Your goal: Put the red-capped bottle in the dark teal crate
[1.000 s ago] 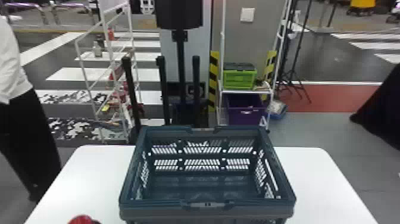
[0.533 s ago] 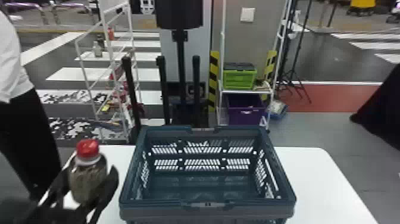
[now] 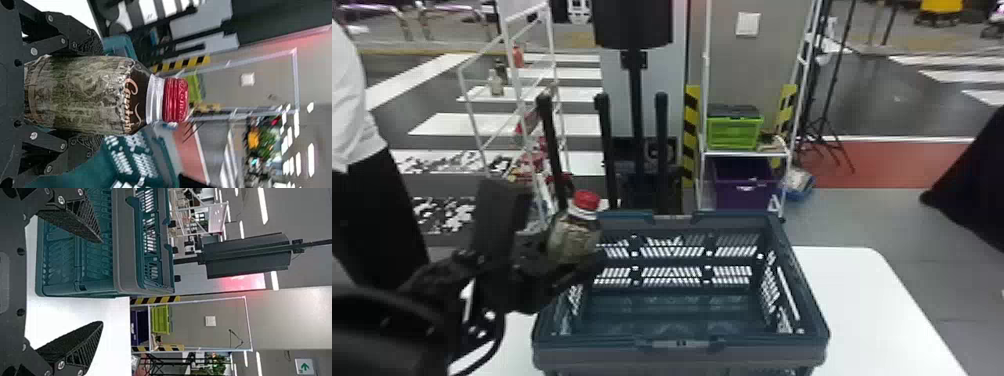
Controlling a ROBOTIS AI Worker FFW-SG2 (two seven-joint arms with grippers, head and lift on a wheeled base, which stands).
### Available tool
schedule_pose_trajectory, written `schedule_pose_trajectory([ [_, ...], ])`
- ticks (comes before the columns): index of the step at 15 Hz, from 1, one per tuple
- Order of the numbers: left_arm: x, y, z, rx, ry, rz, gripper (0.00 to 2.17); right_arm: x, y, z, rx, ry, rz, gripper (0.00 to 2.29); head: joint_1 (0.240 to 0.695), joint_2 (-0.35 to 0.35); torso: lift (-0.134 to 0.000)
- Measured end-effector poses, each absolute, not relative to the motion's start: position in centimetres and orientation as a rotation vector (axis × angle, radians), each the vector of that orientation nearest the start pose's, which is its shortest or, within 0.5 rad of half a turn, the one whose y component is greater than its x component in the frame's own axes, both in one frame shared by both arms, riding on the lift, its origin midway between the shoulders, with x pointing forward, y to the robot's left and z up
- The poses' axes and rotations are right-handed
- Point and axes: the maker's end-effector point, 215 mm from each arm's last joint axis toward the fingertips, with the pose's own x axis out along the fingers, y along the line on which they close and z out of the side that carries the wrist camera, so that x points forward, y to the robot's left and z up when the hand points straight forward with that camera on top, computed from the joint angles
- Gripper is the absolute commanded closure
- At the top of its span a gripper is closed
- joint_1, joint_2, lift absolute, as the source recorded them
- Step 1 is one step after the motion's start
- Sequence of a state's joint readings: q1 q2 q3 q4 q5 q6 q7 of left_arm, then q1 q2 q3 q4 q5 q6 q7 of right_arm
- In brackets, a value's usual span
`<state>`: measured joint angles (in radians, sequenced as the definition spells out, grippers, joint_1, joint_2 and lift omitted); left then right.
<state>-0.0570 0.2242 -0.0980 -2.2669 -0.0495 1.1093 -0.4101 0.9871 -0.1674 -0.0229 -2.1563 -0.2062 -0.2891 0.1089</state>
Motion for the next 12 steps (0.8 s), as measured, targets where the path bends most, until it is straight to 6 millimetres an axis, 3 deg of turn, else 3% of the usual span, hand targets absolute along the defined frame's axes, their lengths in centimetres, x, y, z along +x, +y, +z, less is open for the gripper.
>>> schedule_pose_trajectory([
  [5,57.8,9.8,-32.3,0.295,0.621,-0.688,1.91,28.6,-23.0,-37.0,0.088,0.112,0.141,0.15,0.499,0.000,0.000],
  [9,60.4,6.0,-38.4,0.389,0.758,-0.838,1.91,28.3,-23.3,-37.3,0.089,0.109,0.131,0.15,0.499,0.000,0.000],
  [12,61.6,4.4,-42.5,0.496,0.795,-0.913,1.91,28.2,-23.4,-37.3,0.090,0.101,0.126,0.15,0.499,0.000,0.000],
])
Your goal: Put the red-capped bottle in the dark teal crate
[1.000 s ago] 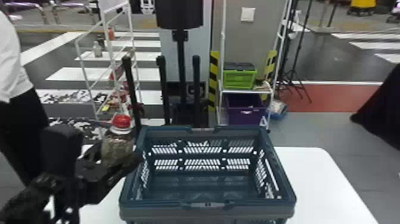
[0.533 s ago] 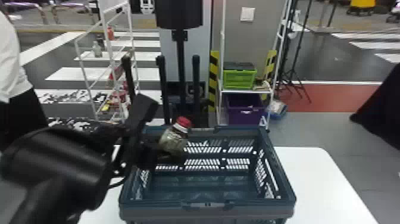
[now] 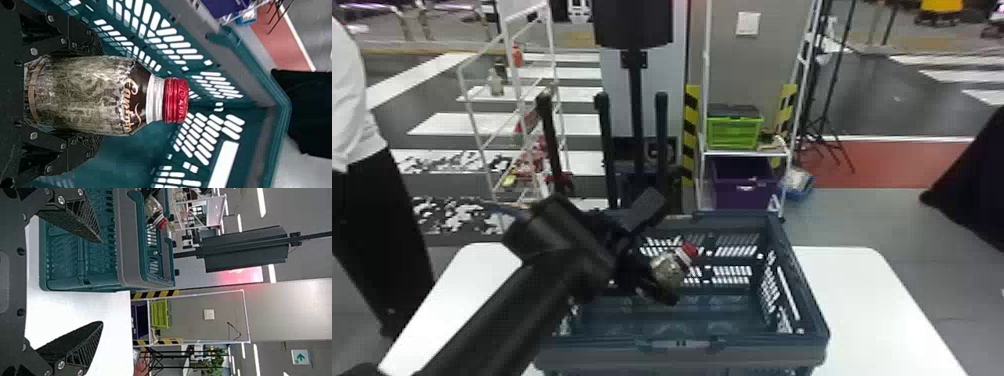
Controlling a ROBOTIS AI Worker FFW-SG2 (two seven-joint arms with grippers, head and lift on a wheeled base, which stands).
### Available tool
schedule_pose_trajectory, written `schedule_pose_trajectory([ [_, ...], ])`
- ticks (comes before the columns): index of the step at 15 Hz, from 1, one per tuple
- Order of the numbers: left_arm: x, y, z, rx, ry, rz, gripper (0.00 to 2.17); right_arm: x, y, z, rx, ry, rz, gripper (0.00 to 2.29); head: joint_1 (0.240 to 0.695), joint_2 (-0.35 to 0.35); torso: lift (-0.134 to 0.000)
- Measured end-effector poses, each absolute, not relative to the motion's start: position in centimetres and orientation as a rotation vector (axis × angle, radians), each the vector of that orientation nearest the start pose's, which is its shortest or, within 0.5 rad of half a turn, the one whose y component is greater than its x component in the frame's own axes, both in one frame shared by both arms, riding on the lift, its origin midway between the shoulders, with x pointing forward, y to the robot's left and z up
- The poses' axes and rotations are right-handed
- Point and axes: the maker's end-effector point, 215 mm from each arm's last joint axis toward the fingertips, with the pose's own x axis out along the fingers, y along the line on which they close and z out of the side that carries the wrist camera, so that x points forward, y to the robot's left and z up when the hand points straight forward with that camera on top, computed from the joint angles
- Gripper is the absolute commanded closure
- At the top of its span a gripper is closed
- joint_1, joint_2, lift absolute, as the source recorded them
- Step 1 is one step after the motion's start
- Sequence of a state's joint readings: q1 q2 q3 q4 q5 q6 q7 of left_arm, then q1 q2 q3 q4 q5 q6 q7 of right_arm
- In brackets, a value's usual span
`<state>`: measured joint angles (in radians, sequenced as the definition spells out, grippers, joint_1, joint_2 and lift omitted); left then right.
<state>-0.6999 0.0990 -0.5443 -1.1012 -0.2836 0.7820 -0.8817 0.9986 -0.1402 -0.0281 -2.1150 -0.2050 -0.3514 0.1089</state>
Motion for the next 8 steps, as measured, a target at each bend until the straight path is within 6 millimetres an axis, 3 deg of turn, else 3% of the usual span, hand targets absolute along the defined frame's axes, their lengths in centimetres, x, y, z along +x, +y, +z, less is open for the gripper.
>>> schedule_pose_trajectory([
  [5,61.3,4.6,-47.2,0.644,0.846,-0.949,1.89,28.2,-23.3,-37.0,0.091,0.091,0.125,0.15,0.499,0.000,0.000],
  [7,61.2,5.1,-48.0,0.667,0.863,-0.940,1.66,28.2,-23.2,-36.9,0.092,0.086,0.127,0.15,0.499,0.000,0.000],
  [8,61.2,5.3,-48.1,0.671,0.865,-0.935,1.14,28.1,-23.2,-36.8,0.092,0.085,0.127,0.15,0.499,0.000,0.000],
])
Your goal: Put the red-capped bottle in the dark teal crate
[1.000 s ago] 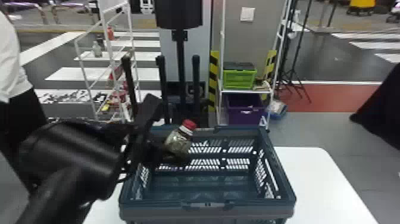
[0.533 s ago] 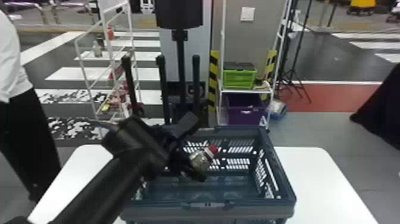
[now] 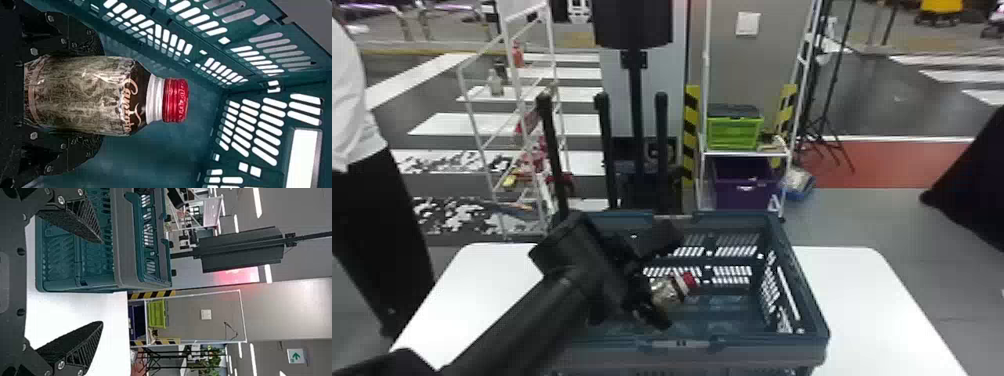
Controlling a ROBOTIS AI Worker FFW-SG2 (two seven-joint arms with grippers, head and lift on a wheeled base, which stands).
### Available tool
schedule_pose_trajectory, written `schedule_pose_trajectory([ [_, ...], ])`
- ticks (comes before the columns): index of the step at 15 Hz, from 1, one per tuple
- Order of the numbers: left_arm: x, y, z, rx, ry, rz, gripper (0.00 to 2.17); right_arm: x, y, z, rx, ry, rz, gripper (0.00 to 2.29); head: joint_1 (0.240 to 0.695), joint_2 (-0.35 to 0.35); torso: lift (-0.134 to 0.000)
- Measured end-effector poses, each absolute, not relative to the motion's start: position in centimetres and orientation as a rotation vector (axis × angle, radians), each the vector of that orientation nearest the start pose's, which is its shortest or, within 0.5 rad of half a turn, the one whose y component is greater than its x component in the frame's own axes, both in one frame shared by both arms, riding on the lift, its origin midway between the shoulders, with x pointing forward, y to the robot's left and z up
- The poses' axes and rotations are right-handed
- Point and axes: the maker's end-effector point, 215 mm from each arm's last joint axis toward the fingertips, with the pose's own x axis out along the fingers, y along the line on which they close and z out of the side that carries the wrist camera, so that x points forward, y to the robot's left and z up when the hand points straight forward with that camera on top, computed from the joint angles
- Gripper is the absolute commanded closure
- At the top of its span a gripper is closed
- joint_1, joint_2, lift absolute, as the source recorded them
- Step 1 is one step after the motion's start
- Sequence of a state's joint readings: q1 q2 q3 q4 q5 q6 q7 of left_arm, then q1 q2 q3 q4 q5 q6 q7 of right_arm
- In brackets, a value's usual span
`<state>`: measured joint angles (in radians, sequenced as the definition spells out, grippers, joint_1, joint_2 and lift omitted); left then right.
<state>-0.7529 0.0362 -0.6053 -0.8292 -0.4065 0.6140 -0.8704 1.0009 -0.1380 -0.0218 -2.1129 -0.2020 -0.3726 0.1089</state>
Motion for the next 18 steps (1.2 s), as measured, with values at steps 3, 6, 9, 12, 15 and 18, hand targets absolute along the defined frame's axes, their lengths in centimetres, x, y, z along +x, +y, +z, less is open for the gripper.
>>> schedule_pose_trajectory([
  [3,61.3,5.4,-48.2,0.671,0.862,-0.921,0.01,27.8,-23.2,-36.6,0.093,0.076,0.126,0.15,0.499,0.000,0.000],
  [6,61.5,5.1,-47.9,0.669,0.848,-0.901,0.02,27.6,-23.3,-36.1,0.092,0.062,0.123,0.15,0.499,0.000,0.000],
  [9,62.5,5.5,-46.1,0.652,0.817,-0.843,0.02,27.4,-23.3,-35.8,0.092,0.052,0.123,0.15,0.499,0.000,0.000],
  [12,63.8,7.0,-42.6,0.576,0.756,-0.754,0.03,27.4,-23.4,-35.6,0.091,0.049,0.122,0.15,0.499,0.000,0.000],
  [15,64.3,9.2,-38.1,0.469,0.662,-0.659,0.03,27.4,-23.4,-35.5,0.091,0.048,0.122,0.15,0.499,0.000,0.000],
  [18,63.0,11.9,-32.6,0.313,0.525,-0.556,0.04,27.4,-23.4,-35.6,0.087,0.050,0.123,0.15,0.499,0.000,0.000],
])
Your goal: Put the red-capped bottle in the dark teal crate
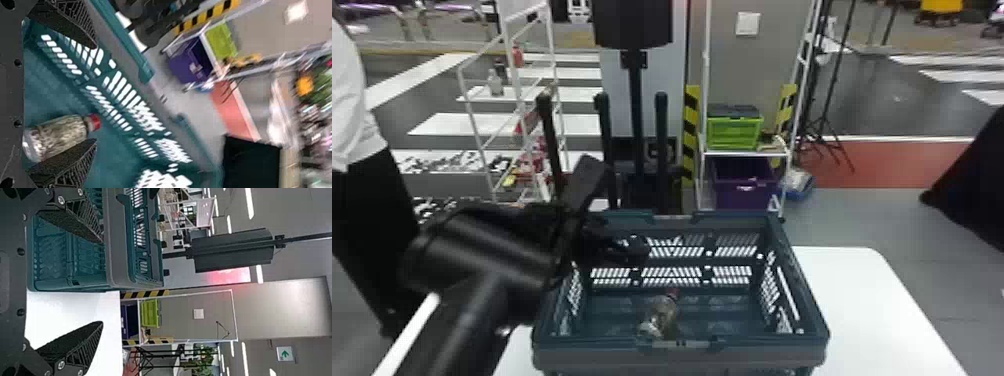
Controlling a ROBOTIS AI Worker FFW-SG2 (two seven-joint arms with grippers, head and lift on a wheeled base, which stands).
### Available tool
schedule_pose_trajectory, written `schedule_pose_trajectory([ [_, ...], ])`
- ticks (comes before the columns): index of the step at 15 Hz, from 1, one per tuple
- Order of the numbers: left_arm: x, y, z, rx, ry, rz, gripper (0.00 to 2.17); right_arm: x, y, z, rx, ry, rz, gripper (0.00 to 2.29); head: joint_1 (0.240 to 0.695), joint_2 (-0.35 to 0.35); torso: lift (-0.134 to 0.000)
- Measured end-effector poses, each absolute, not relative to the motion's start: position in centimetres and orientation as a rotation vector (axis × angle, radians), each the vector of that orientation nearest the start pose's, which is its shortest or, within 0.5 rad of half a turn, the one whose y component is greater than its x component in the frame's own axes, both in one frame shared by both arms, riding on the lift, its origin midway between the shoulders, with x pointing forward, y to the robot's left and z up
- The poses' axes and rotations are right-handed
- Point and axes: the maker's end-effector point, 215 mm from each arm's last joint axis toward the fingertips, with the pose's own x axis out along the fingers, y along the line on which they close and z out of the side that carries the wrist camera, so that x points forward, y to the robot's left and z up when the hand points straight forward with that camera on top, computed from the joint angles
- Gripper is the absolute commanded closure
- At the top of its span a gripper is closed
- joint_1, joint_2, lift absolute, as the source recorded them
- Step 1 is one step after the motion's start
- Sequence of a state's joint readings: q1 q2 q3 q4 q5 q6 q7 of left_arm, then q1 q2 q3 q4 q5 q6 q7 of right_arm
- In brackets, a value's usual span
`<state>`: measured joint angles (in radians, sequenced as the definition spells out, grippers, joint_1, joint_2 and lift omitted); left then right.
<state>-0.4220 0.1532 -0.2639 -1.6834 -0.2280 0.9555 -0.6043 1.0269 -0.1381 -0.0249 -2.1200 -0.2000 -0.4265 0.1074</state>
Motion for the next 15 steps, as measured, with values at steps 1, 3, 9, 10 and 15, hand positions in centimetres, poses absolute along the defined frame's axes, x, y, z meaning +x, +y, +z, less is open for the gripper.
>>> schedule_pose_trajectory([
  [1,61.9,13.2,-31.1,0.257,0.482,-0.518,0.04,27.4,-23.4,-35.6,0.086,0.051,0.123,0.15,0.499,0.000,0.000],
  [3,59.2,16.2,-29.1,0.196,0.410,-0.433,0.04,27.5,-23.5,-35.6,0.085,0.053,0.122,0.15,0.499,0.000,0.000],
  [9,48.2,26.2,-26.7,0.158,0.250,-0.116,0.03,28.2,-23.5,-36.0,0.079,0.066,0.126,0.15,0.499,0.000,0.000],
  [10,46.5,27.1,-26.3,0.169,0.197,-0.076,0.03,28.3,-23.5,-36.1,0.079,0.069,0.129,0.15,0.499,0.000,0.000],
  [15,37.8,28.2,-26.7,0.133,-0.058,0.023,0.04,28.9,-23.0,-36.6,0.073,0.093,0.153,0.15,0.499,0.000,0.000],
])
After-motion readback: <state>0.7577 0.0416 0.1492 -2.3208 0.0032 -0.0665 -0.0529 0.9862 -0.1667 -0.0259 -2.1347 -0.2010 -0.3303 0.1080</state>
